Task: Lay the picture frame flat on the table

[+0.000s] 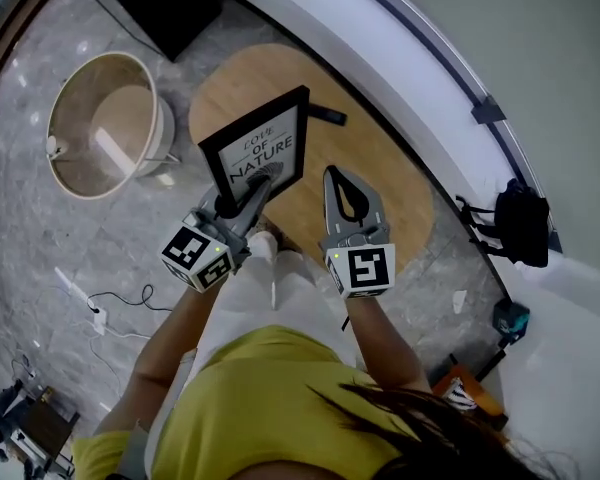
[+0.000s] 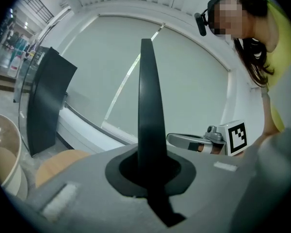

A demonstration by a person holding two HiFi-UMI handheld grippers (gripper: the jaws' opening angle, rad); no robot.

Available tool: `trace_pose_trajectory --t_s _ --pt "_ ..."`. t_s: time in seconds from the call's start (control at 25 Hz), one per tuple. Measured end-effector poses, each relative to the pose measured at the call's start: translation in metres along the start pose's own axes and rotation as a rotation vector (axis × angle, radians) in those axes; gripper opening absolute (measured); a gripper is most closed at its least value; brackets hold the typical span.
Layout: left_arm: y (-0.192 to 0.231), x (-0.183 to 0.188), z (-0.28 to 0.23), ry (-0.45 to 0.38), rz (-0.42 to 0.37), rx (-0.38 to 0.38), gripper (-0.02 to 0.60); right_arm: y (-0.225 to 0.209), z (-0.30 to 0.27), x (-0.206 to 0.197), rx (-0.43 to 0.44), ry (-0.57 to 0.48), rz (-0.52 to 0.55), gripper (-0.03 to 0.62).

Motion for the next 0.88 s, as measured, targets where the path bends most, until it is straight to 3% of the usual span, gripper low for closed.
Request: trace_pose_trajectory --t_s 0.24,0.44,0.88 --pt "0.038 -0.024 -0.021 0.045 0.04 -0.075 0.009 0.0 -0.03 -0.039 0.023 0.024 -0.041 0.002" --pt "0.074 -0.046 -0.038 0.08 0.063 -0.104 0.009 0.003 -0.061 -0.079 0.073 0.03 -0.088 0.06" --pt "0.137 -0.098 -0.053 0.161 0.074 -0.218 0.009 0.037 -0.11 -0.154 0.299 0.013 -0.183 0.155"
Point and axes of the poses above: the fingertips, and each gripper's own axes: z backward along the fingers, y to its left, x out of its top, the point moved 4 cm from there along z, backward along the fingers, and after that the axes turned 13 degrees about z, right-handed, at the moved point
